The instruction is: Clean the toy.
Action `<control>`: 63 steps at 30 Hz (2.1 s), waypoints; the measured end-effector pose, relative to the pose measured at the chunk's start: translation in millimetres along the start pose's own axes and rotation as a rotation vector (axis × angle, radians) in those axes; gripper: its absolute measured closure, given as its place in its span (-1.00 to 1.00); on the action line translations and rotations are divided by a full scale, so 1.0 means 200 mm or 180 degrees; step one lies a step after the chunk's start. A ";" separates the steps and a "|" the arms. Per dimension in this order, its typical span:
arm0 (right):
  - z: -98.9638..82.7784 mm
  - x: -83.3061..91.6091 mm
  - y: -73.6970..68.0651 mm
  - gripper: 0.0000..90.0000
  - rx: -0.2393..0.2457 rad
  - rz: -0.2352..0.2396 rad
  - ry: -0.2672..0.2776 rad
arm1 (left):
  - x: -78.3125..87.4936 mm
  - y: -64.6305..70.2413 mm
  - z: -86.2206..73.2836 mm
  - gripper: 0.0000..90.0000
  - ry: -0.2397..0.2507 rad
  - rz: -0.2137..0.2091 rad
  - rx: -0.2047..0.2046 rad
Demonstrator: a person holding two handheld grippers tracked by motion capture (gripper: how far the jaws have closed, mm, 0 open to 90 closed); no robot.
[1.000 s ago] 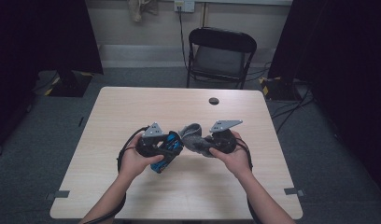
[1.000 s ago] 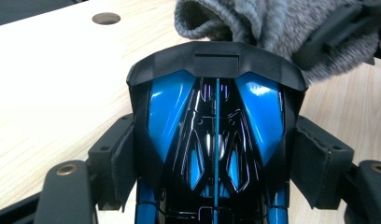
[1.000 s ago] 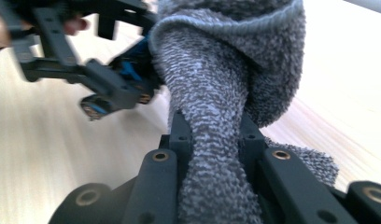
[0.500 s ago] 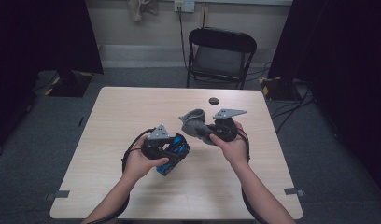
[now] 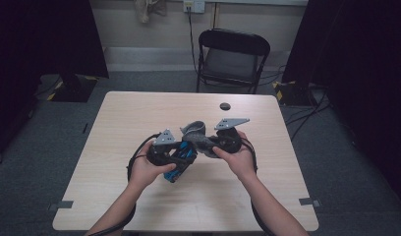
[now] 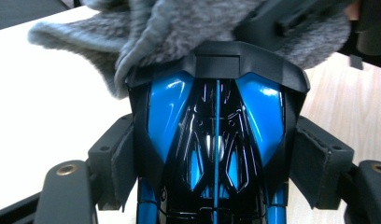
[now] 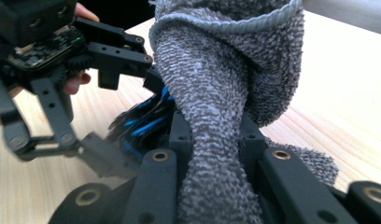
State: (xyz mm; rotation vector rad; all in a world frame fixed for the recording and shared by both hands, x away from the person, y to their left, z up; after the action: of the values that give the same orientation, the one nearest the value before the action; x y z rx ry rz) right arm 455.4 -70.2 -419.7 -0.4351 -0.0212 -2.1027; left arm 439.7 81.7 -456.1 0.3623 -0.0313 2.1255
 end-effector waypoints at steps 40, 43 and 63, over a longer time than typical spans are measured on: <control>0.01 -0.05 -0.01 0.65 -0.0038 0.0080 -0.0093 | 0.01 -0.01 -0.01 -0.43 -0.0032 0.0018 0.0007; 0.01 -0.03 -0.03 0.65 -0.0022 0.0115 -0.0079 | 0.02 -0.02 0.00 -0.43 -0.0013 0.0049 0.0012; 0.00 0.09 0.03 0.65 -0.0176 -0.0006 0.0089 | 0.06 -0.05 0.02 -0.43 0.0065 0.0095 0.0057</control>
State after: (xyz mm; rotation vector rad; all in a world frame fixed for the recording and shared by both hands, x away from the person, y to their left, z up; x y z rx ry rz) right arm 450.7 -88.4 -414.4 -0.4389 0.0529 -2.1148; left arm 442.5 96.4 -449.8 0.3529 -0.0058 2.1601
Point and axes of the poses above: each handheld gripper's, and its own axes: x roughly backward along the jaws, z roughly out of its top, y roughly to its right, the point moved 6 cm from there along -x, roughly forward along the jaws, and after that the axes turned 14 degrees about y, right-handed, at the moved point
